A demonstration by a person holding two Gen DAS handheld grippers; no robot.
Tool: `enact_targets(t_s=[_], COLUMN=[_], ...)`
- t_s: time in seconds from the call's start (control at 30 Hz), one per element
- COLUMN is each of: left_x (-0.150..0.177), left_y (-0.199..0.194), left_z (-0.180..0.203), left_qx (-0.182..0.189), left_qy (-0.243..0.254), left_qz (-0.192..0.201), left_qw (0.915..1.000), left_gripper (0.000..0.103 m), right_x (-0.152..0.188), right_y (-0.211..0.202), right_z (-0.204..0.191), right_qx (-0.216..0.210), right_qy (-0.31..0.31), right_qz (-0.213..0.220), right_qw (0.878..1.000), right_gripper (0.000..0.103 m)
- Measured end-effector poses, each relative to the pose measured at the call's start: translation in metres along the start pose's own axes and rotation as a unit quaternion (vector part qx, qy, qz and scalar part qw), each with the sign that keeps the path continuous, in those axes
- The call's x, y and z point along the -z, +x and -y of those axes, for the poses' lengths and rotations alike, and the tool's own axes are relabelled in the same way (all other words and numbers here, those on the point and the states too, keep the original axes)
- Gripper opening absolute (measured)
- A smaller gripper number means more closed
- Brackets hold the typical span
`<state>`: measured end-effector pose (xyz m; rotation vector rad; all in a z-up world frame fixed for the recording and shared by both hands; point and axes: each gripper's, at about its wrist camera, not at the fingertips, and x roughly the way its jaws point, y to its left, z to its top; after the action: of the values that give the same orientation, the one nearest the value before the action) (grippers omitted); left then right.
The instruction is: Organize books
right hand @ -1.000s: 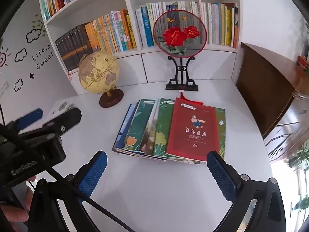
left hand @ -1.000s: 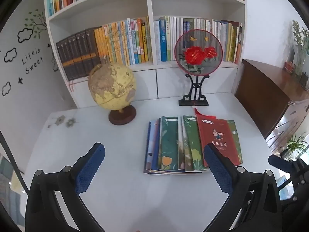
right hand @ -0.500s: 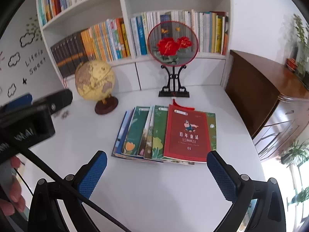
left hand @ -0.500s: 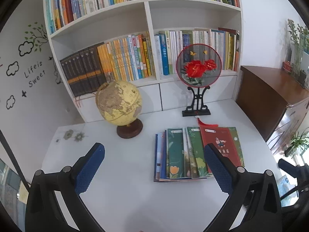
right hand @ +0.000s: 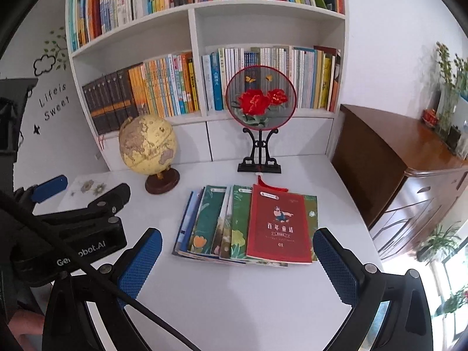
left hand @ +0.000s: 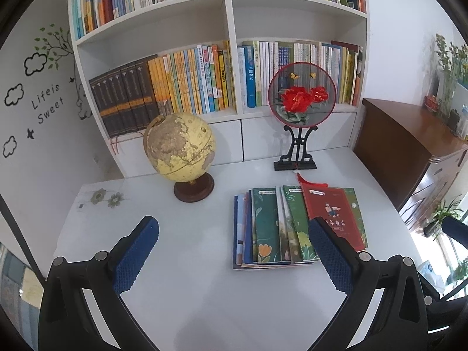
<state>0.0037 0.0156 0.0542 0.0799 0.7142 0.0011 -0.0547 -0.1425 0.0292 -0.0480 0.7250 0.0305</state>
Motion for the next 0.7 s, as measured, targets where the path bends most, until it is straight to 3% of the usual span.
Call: enact_targets(t_s=[0.17, 0.4, 0.7], left_x=[0.004, 0.005, 0.012], left_y=[0.000, 0.000, 0.010], left_z=[-0.012, -0.035, -0.047], left_qx=[0.008, 0.006, 0.019], left_qy=[-0.005, -0.013, -0.028], left_qz=[0.003, 0.010, -0.006], left_qw=[1.0000, 0.9999, 0.9994], left_gripper=[0.102, 0.102, 0.102], right_x=[0.003, -0.002, 0.000], right_y=[0.000, -0.007, -0.003], right_z=[-0.001, -0.018, -0.042], right_qx=[-0.001, 0.011, 0.015], right_qy=[0.027, 0.018, 0.020], right_qz=[-0.013, 0.004, -0.006], right_qw=[1.000, 1.000, 1.000], right_gripper=[0.103, 0.103, 0.103])
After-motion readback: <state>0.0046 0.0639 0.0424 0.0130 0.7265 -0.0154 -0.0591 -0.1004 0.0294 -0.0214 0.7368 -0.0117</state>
